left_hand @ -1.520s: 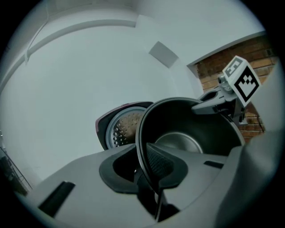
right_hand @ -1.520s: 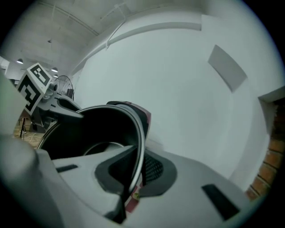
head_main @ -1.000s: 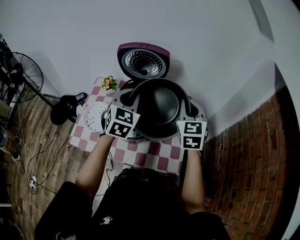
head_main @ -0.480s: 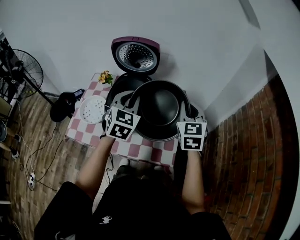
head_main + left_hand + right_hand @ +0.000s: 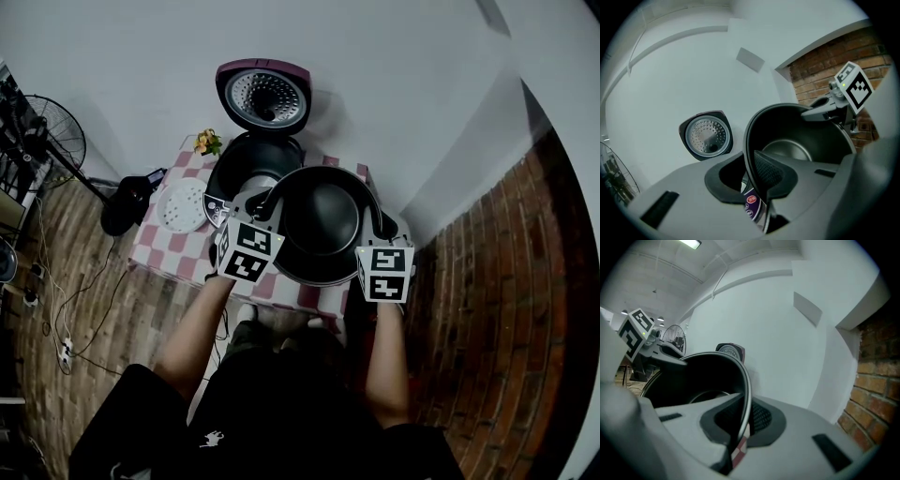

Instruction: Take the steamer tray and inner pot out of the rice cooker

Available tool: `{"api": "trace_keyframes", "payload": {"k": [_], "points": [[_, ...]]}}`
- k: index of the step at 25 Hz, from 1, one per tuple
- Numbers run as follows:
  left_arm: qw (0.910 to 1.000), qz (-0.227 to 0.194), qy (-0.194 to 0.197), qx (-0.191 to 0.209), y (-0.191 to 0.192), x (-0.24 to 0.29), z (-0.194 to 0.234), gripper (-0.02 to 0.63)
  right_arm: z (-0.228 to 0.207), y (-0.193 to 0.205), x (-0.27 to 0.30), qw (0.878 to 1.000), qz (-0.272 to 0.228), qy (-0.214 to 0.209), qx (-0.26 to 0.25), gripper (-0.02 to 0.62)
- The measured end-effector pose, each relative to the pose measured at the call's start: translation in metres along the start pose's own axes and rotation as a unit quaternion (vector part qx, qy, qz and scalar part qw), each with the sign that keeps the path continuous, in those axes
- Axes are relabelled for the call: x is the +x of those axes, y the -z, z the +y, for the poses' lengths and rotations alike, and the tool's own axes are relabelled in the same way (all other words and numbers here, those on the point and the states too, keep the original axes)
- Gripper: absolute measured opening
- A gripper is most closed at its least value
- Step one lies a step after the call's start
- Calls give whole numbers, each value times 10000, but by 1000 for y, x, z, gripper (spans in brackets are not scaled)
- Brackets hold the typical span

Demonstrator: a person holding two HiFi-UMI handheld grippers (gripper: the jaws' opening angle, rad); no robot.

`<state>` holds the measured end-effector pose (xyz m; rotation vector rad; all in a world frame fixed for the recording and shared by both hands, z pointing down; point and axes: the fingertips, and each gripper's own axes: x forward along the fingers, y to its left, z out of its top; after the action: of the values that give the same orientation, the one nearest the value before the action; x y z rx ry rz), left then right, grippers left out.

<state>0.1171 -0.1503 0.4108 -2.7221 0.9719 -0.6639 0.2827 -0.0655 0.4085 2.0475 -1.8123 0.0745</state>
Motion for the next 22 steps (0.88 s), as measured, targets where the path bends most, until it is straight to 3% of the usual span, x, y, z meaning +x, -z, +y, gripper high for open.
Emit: {"api": "trace_keyframes", "payload": {"k": [22], "points": [[9961,828,292,49,97,10,-69,63,27,123,-9,9954,777,-307,473,6]]}}
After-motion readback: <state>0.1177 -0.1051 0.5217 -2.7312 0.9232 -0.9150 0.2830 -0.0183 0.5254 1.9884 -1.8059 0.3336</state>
